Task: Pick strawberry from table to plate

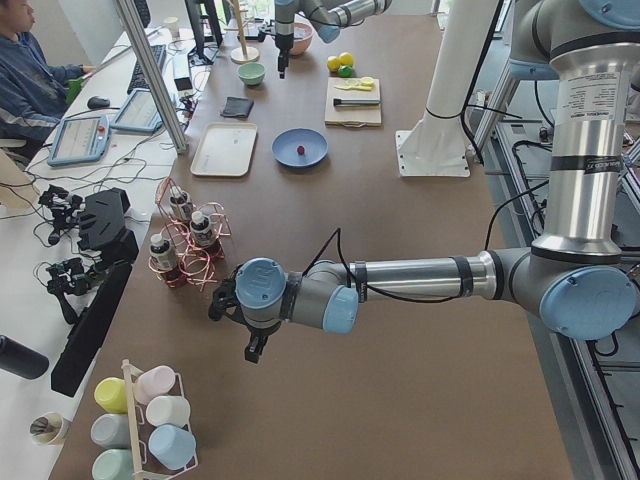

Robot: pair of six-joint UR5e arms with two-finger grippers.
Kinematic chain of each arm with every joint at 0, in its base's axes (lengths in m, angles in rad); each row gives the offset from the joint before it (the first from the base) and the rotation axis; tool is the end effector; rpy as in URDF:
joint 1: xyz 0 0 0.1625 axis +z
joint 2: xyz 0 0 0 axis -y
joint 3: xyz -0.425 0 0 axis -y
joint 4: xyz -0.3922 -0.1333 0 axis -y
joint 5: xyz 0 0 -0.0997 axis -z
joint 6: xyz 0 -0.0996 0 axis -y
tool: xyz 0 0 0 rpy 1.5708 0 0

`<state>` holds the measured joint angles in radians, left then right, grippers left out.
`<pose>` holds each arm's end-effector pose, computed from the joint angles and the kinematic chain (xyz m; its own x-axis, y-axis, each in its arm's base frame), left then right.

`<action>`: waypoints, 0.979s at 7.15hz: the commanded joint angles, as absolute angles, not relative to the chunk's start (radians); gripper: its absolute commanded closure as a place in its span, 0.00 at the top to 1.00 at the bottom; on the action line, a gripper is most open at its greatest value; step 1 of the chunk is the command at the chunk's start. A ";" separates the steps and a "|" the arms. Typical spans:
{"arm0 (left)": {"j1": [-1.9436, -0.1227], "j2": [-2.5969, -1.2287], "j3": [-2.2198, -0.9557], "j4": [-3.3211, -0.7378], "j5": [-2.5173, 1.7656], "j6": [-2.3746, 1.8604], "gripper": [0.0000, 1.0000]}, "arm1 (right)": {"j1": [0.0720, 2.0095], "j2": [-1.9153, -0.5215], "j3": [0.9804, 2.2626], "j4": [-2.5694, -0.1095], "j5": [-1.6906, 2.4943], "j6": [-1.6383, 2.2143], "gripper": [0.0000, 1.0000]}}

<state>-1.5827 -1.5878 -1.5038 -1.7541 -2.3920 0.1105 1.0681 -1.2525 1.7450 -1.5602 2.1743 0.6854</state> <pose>-0.0664 -0.5060 0.6610 0.6796 0.1979 -0.7064 -0.0635 0.9752 0.2121 -0.2244 -0.5676 0.4045 0.7237 -0.0068 0.6901 -0.0465 0.9972 0.0585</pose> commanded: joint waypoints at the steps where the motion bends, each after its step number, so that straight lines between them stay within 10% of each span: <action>1: -1.583 -1.615 -1.506 -1.658 -2.355 0.112 0.98 | 1.230 -1.484 1.770 -1.549 2.226 0.435 1.00; 7: -1.578 -1.621 -1.509 -1.660 -2.365 0.104 0.98 | 1.505 -1.628 1.643 -1.551 2.212 0.040 1.00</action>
